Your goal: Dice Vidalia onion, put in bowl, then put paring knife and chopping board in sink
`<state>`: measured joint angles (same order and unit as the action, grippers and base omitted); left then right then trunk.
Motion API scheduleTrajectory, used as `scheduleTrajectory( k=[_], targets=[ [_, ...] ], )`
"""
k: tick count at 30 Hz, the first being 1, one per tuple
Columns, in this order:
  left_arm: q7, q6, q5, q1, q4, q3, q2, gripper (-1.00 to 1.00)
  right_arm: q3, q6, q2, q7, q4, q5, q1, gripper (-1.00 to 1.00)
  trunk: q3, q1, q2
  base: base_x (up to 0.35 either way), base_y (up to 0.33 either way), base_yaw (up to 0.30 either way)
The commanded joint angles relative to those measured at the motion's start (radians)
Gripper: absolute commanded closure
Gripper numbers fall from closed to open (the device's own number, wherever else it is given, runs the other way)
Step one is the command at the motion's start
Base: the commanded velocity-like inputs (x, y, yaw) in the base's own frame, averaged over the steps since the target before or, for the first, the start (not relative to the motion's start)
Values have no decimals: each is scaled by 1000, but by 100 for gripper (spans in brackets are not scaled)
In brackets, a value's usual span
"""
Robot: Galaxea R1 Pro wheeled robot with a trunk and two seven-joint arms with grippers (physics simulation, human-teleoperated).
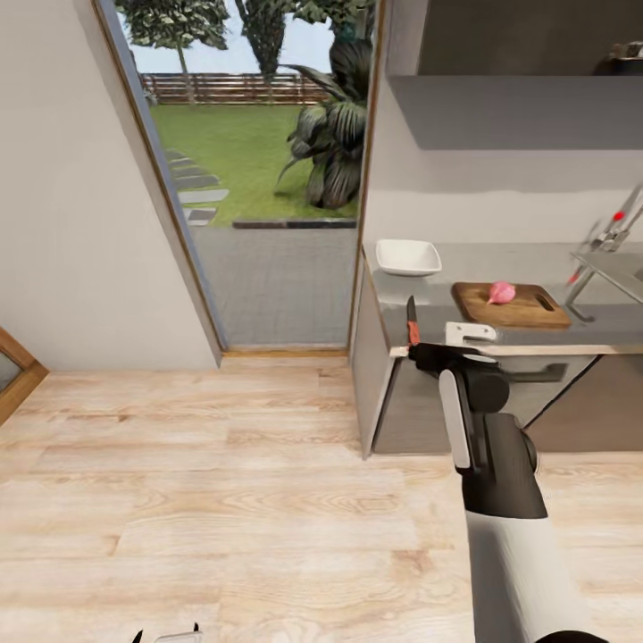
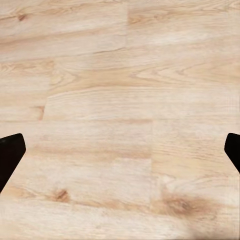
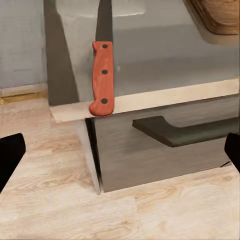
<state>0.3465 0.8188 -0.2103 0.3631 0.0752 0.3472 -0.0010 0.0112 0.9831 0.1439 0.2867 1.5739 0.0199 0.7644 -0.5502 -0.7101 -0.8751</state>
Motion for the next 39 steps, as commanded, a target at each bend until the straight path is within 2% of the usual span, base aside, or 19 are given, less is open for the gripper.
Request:
scheduleTrajectory(
  k=[1, 12, 22, 37, 39],
  targets=[
    [2, 3, -6, 2, 3, 9, -1, -100, -6, 5, 1, 0, 0, -3, 1, -100, -1, 0, -1, 213, 173, 0],
    [2, 1, -6, 1, 3, 9, -2, -100, -13, 5, 0, 0, 0, -9, 1, -100, -1, 0, -1, 245, 167, 0],
    [0, -24, -6, 1, 3, 9, -4, -100, -13, 3, -6, 0, 0, -9, 1, -100, -1, 0, -1, 263, -147, 0],
    [0, -24, -6, 1, 3, 9, -4, -100, -12, -1, -17, -2, -31, -9, 1, -100, -1, 0, -1, 20, -16, 0],
    [0, -24, -6, 1, 3, 9, -5, -100, -12, -2, -33, -4, -64, -9, 1, -100, -1, 0, -1, 0, 0, 0]
  ],
)
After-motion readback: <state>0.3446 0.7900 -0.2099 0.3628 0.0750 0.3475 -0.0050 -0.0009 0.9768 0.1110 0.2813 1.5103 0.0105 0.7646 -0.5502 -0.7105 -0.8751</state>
